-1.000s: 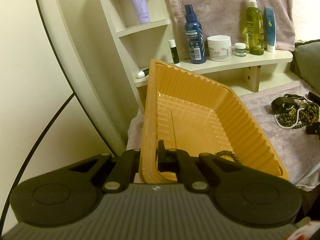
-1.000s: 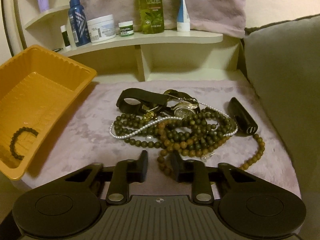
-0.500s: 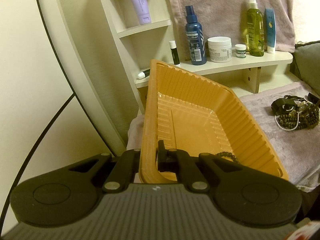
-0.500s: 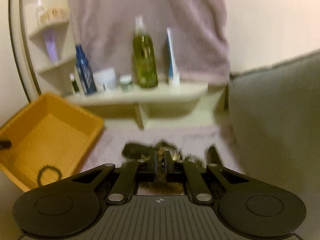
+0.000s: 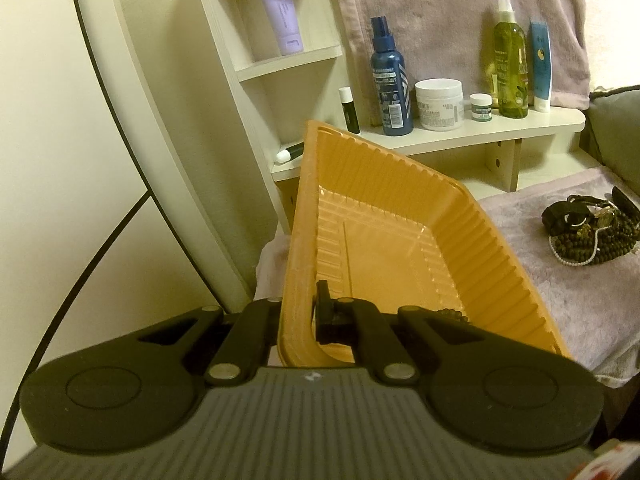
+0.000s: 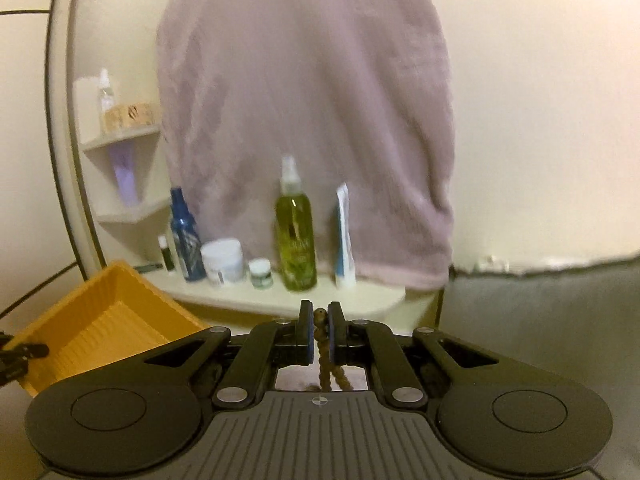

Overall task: Organize jewelry
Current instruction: 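Grasp a brown wooden bead strand from the pile with the right gripper, then lift the wooden bead strand into the orange tray and release it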

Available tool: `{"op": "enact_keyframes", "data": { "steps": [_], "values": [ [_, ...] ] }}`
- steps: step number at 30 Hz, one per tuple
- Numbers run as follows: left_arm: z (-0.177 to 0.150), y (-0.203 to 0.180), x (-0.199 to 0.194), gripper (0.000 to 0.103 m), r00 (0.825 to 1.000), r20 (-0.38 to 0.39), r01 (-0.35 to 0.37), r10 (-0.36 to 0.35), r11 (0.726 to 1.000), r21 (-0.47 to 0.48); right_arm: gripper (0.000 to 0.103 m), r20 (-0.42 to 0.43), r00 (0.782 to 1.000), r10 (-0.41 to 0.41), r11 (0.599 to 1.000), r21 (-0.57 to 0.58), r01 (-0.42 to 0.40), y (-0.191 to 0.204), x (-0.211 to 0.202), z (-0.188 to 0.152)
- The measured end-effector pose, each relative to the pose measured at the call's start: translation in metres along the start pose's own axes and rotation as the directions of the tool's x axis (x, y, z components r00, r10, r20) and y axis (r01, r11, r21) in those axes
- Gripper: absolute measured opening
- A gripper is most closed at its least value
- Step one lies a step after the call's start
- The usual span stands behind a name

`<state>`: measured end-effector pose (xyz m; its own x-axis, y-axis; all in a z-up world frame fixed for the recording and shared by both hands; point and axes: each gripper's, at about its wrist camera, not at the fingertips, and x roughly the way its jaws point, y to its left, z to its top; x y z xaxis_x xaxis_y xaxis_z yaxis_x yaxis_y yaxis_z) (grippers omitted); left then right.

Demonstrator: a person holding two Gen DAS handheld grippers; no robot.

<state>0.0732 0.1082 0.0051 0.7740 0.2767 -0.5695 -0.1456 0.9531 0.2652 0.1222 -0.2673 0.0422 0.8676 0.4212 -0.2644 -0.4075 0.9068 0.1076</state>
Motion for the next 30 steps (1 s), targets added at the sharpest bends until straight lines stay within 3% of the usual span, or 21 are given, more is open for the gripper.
{"op": "enact_keyframes", "data": {
  "steps": [7, 14, 25, 30],
  "values": [
    [0.002, 0.000, 0.000, 0.003, 1.000, 0.006, -0.001, 0.001, 1.000, 0.000, 0.006, 0.056, 0.997, 0.045, 0.999, -0.027, -0.043, 0.014, -0.009, 0.023],
    [0.001, 0.000, -0.001, 0.003, 1.000, 0.008, 0.001, -0.001, 1.000, -0.005, 0.006, 0.059, 0.983, 0.175, 0.984, -0.033, -0.174, 0.041, -0.004, 0.043],
    [0.003, 0.003, -0.001, 0.004, 1.000, 0.012, 0.010, -0.010, 1.000, -0.003, 0.007, 0.024, 0.914, 0.405, 0.914, -0.041, -0.404, 0.119, 0.046, 0.047],
    [0.003, 0.002, -0.002, 0.004, 1.000, 0.014, 0.010, -0.010, 1.000, -0.005, 0.007, -0.063, 0.887, 0.457, 0.889, 0.017, -0.457, 0.143, 0.084, 0.024]
  ]
}}
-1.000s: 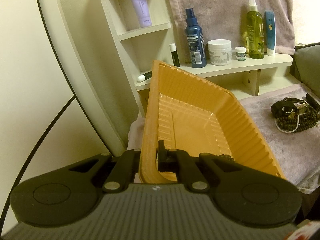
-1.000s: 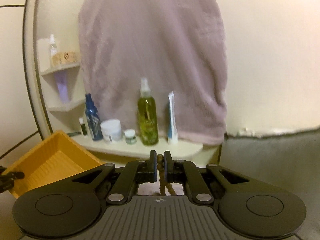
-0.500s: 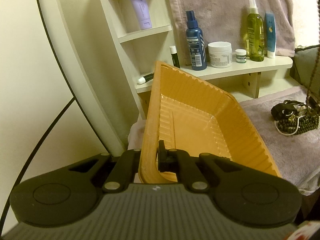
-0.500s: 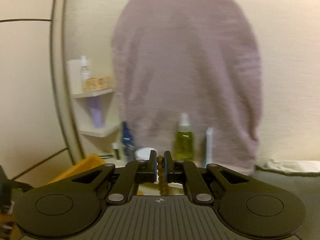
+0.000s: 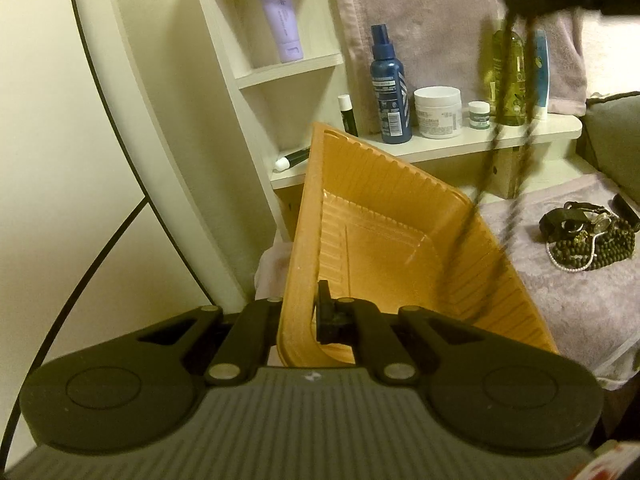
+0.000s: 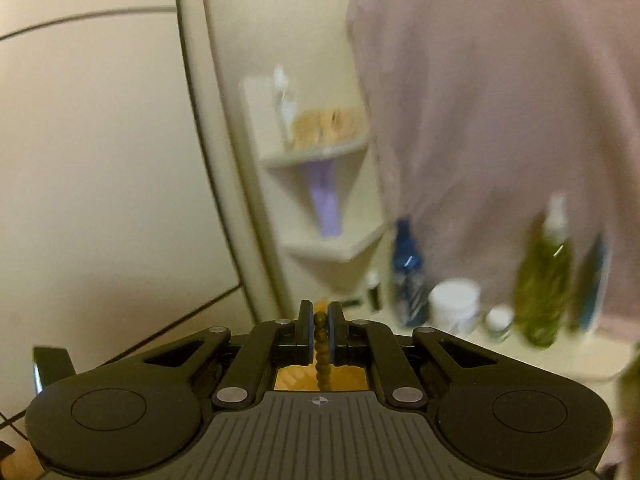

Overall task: Organize jewelry
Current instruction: 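Lift the wooden bead strand into the orange tray and release it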

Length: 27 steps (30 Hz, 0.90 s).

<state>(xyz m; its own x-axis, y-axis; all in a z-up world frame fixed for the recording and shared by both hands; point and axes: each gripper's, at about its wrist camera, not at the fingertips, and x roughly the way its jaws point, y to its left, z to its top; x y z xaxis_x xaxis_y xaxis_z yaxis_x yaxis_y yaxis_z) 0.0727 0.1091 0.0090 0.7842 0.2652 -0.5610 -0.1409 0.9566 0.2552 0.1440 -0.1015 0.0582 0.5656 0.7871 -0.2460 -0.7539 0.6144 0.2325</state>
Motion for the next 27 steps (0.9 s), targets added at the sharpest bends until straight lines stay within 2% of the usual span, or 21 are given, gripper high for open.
{"op": "enact_keyframes", "data": {
  "steps": [5, 8, 14, 19, 21, 22, 23, 25, 27],
  "values": [
    [0.000, -0.002, 0.000, 0.004, 1.000, 0.000, -0.002, 0.002, 1.000, 0.001, 0.007, -0.111, 0.993, 0.036, 0.998, 0.055, -0.030, -0.004, 0.038, -0.032],
    [0.000, -0.001, 0.000, 0.004, 1.000, -0.003, 0.000, 0.000, 1.000, -0.003, 0.007, -0.186, 0.980, 0.063, 0.995, 0.086, -0.048, -0.007, 0.057, -0.049],
    [0.000, 0.000, 0.000, 0.004, 1.000, -0.003, 0.000, 0.000, 1.000, -0.006, 0.007, -0.264, 0.959, 0.104, 0.987, 0.144, -0.067, -0.017, 0.070, -0.070],
    [-0.001, 0.000, 0.001, 0.004, 1.000, -0.005, -0.001, 0.001, 1.000, -0.008, 0.009, -0.264, 0.961, 0.083, 0.988, 0.148, -0.045, -0.020, 0.061, -0.074],
    [-0.001, 0.000, 0.001, 0.004, 1.000, -0.007, -0.002, 0.002, 1.000, -0.008, 0.024, -0.251, 0.966, 0.063, 0.987, 0.159, -0.023, -0.026, 0.056, -0.073],
    [-0.001, 0.001, 0.001, 0.004, 1.000, -0.008, -0.002, 0.002, 1.000, -0.009, 0.027, -0.238, 0.970, 0.051, 0.986, 0.168, -0.010, -0.029, 0.051, -0.072],
    [-0.001, 0.001, 0.002, 0.004, 1.000, -0.009, -0.002, 0.002, 1.000, -0.010, 0.031, -0.219, 0.975, 0.034, 0.984, 0.179, 0.006, -0.032, 0.044, -0.073],
    [-0.001, 0.001, 0.002, 0.004, 1.000, -0.011, -0.002, 0.002, 1.000, -0.011, 0.032, -0.192, 0.981, -0.007, 0.979, 0.199, 0.046, -0.038, 0.027, -0.077],
    [-0.001, 0.001, 0.003, 0.004, 1.000, -0.011, -0.003, 0.003, 1.000, -0.011, 0.033, -0.174, 0.981, -0.085, 0.976, 0.185, 0.117, -0.044, 0.007, -0.086]
  ]
}}
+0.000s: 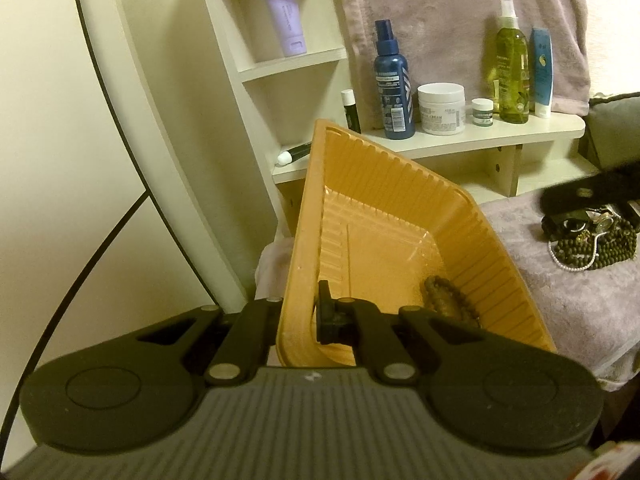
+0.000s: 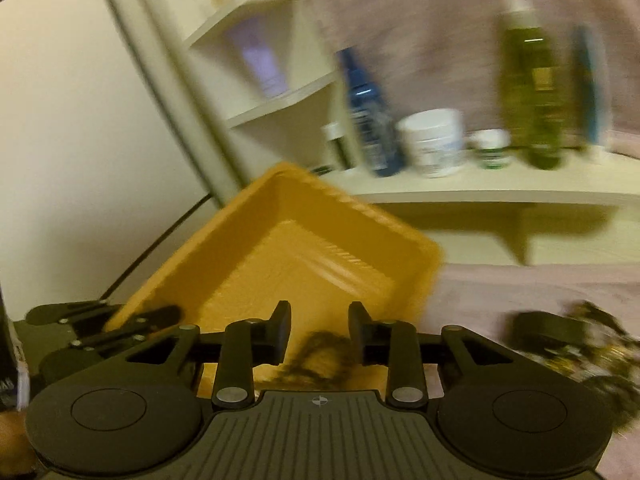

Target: Organize jewelry

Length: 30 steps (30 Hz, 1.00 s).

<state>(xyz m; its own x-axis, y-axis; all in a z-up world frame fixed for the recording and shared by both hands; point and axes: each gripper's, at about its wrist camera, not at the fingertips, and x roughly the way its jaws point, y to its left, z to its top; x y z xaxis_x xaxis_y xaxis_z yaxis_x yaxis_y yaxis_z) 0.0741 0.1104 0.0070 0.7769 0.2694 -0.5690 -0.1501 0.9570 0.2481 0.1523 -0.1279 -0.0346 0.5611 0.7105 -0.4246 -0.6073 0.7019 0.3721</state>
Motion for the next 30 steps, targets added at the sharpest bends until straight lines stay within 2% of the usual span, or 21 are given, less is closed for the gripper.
{"op": "enact_keyframes", "data": {
  "steps": [5, 11, 15, 18, 20, 30],
  "values": [
    [0.000, 0.000, 0.000, 0.004, 1.000, 0.002, 0.000, 0.000, 1.000, 0.006, 0.033, 0.032, 0.981, -0.189, 0.982, -0.002, 0.190, -0.027, -0.034, -0.039],
    [0.000, -0.001, -0.001, 0.004, 1.000, -0.002, -0.003, 0.003, 1.000, 0.009, 0.033, 0.036, 0.932, -0.360, 0.932, 0.053, 0.358, -0.061, -0.066, -0.077],
    [-0.001, -0.002, -0.001, 0.004, 1.000, -0.008, -0.008, 0.008, 1.000, 0.015, 0.033, 0.032, 0.897, -0.442, 0.896, 0.074, 0.439, -0.081, -0.076, -0.089],
    [-0.001, -0.002, -0.001, 0.003, 1.000, -0.012, -0.010, 0.010, 1.000, 0.016, 0.033, 0.031, 0.877, -0.480, 0.877, 0.053, 0.478, -0.092, -0.074, -0.093],
    [-0.001, -0.003, 0.000, 0.003, 1.000, -0.013, -0.011, 0.012, 1.000, 0.018, 0.033, 0.029, 0.872, -0.489, 0.872, 0.041, 0.488, -0.098, -0.071, -0.094],
    [0.000, -0.004, 0.000, 0.003, 1.000, -0.023, -0.017, 0.018, 1.000, 0.020, 0.032, -0.004, 0.873, -0.488, 0.872, 0.035, 0.488, -0.121, -0.044, -0.091]
  ]
}}
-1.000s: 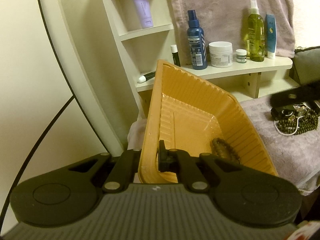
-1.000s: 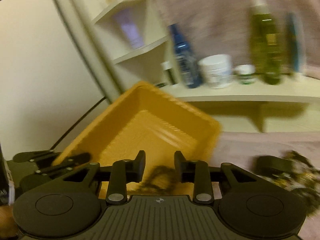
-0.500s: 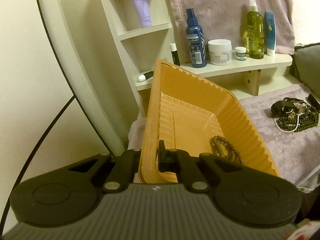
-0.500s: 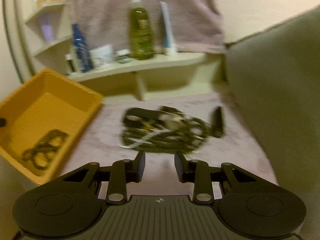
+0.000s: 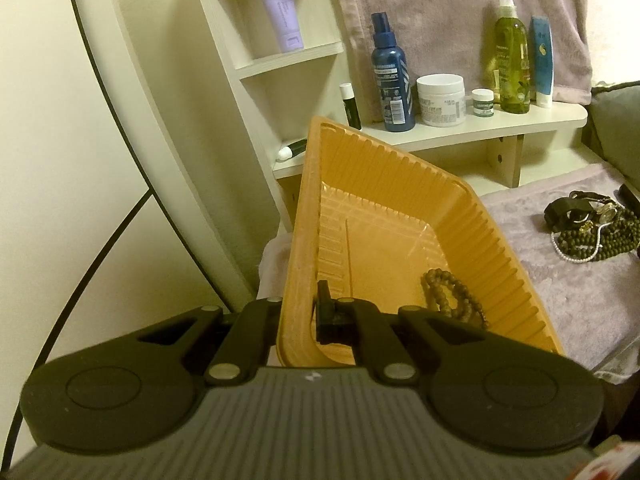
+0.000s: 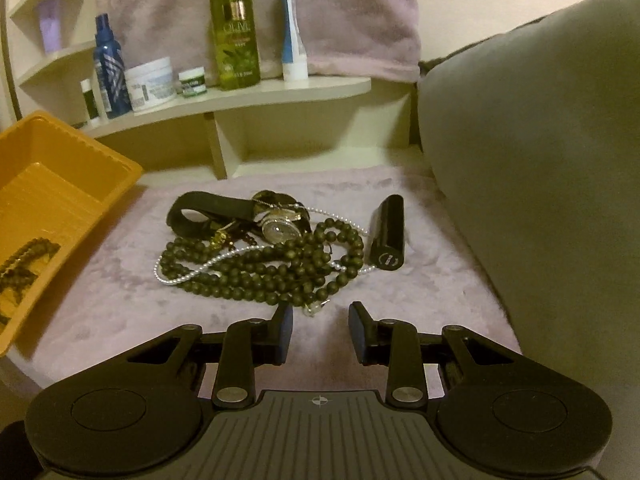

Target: Organize jewelry

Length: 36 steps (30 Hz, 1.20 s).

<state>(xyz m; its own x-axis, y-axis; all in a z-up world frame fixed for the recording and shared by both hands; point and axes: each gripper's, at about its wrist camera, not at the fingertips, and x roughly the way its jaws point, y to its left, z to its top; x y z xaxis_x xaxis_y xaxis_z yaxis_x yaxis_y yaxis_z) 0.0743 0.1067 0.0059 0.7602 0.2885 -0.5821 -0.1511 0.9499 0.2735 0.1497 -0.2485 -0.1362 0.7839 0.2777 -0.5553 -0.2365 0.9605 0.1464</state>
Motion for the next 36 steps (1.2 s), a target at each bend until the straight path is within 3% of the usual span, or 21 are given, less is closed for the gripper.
{"op": "enact_keyframes", "data": {
  "steps": [4, 13, 23, 30, 36],
  "values": [
    [0.001, 0.001, 0.001, 0.004, 1.000, -0.005, 0.000, 0.000, 1.000, 0.000, 0.031, 0.002, 1.000, -0.007, 1.000, -0.010, 0.007, 0.003, 0.006, 0.002],
    [0.001, 0.001, 0.001, 0.003, 1.000, -0.005, -0.003, 0.003, 1.000, -0.001, 0.009, -0.004, 0.999, -0.036, 0.997, -0.068, 0.035, 0.010, 0.006, 0.001],
    [0.001, 0.001, 0.002, 0.004, 1.000, -0.006, -0.001, 0.001, 1.000, -0.002, 0.008, 0.015, 0.999, -0.036, 0.996, -0.075, 0.037, 0.014, -0.009, 0.002],
    [0.001, 0.001, 0.002, 0.003, 1.000, -0.006, -0.001, 0.001, 1.000, -0.002, 0.008, 0.055, 0.998, 0.044, 0.995, -0.094, -0.039, 0.036, -0.031, 0.019],
    [0.000, 0.002, 0.002, 0.004, 1.000, -0.006, -0.001, 0.000, 1.000, -0.004, 0.008, 0.077, 0.976, 0.204, 0.971, -0.142, -0.192, 0.077, -0.040, 0.039]
  ]
}}
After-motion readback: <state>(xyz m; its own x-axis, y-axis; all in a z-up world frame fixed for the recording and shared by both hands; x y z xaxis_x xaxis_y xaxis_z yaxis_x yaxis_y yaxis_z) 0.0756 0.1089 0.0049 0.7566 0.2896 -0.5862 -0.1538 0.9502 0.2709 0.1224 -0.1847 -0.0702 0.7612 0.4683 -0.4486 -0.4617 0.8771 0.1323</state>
